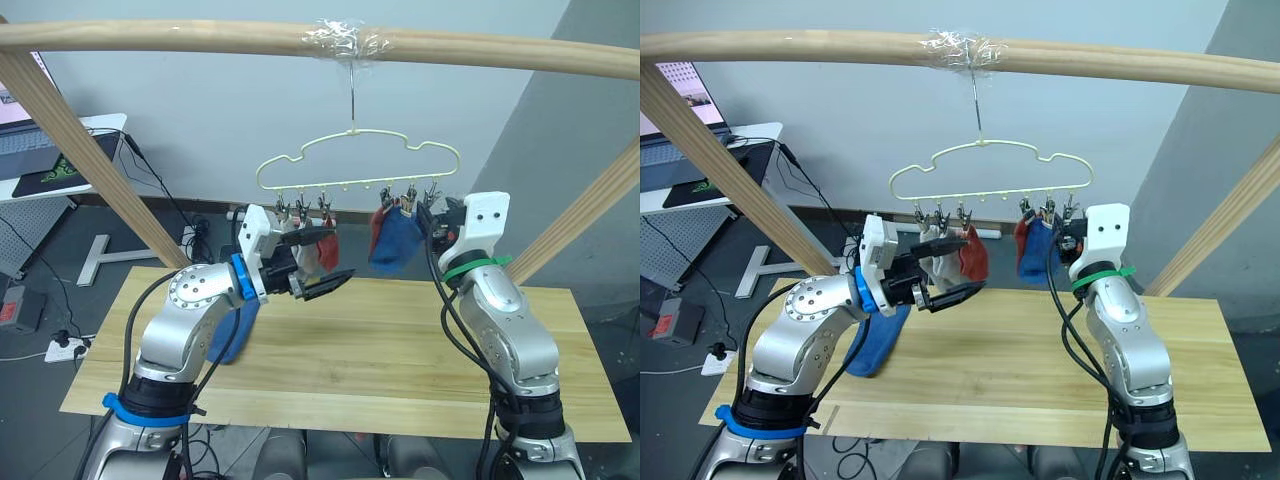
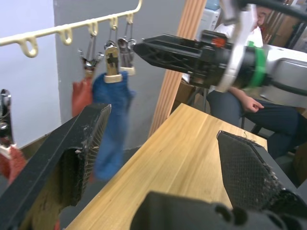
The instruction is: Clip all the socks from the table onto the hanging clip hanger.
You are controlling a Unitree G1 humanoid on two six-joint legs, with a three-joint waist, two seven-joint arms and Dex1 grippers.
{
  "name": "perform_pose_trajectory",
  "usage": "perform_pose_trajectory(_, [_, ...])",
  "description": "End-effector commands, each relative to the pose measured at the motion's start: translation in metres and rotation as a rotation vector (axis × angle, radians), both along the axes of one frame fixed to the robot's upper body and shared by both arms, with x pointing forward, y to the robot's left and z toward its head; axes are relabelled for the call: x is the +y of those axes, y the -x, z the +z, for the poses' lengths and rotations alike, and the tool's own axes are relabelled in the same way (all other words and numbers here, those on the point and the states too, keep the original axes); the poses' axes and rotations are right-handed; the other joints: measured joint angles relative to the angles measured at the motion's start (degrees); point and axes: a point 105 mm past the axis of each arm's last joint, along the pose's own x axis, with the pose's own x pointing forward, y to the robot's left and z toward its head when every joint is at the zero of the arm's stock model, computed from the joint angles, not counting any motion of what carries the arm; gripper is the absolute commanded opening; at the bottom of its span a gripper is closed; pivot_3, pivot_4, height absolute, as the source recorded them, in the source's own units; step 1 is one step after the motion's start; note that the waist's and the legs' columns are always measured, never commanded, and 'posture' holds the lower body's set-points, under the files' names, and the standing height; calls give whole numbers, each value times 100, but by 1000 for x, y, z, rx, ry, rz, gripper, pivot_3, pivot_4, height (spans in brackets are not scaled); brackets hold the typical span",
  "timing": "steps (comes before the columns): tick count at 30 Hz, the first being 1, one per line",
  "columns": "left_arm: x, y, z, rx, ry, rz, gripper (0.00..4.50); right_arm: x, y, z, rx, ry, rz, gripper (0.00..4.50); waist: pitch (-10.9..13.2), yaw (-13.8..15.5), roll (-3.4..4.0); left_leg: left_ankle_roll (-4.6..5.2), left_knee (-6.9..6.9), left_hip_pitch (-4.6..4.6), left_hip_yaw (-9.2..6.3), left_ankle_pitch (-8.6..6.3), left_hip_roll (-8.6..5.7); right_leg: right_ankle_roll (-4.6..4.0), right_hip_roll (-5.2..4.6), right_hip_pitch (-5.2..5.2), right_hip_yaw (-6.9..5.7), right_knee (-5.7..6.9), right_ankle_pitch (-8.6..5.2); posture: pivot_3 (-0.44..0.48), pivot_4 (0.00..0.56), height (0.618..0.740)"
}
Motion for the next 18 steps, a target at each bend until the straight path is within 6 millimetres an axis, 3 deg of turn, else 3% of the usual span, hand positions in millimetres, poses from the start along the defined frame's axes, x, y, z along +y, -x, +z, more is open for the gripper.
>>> perform_pose_trajectory(1, [-6,7,11,-46,26,-19,4139,-8,-2,13,-65,-4,-50,2698,0,0,0,0,0,0,0,0,0,0,0,0,0,0,0,115,163,740])
perform_pose_trajectory(5, [-6,11,11,-52,27,-21,4139,-10,-4,10,-59,-26,-60,2698,0,3,0,0,0,0,0,0,0,0,0,0,1,1,0,119,160,740])
perform_pose_trajectory(12, [-5,10,13,-55,26,-20,4139,-6,-9,11,-62,-36,-52,446,0,4,0,0,3,4,0,1,0,0,0,0,1,17,0,126,155,740])
perform_pose_trajectory(18, [-3,11,12,-53,26,-20,4139,1,-10,15,-73,-48,-24,446,-1,4,0,-1,3,8,0,1,0,-1,0,-1,0,29,0,128,148,740])
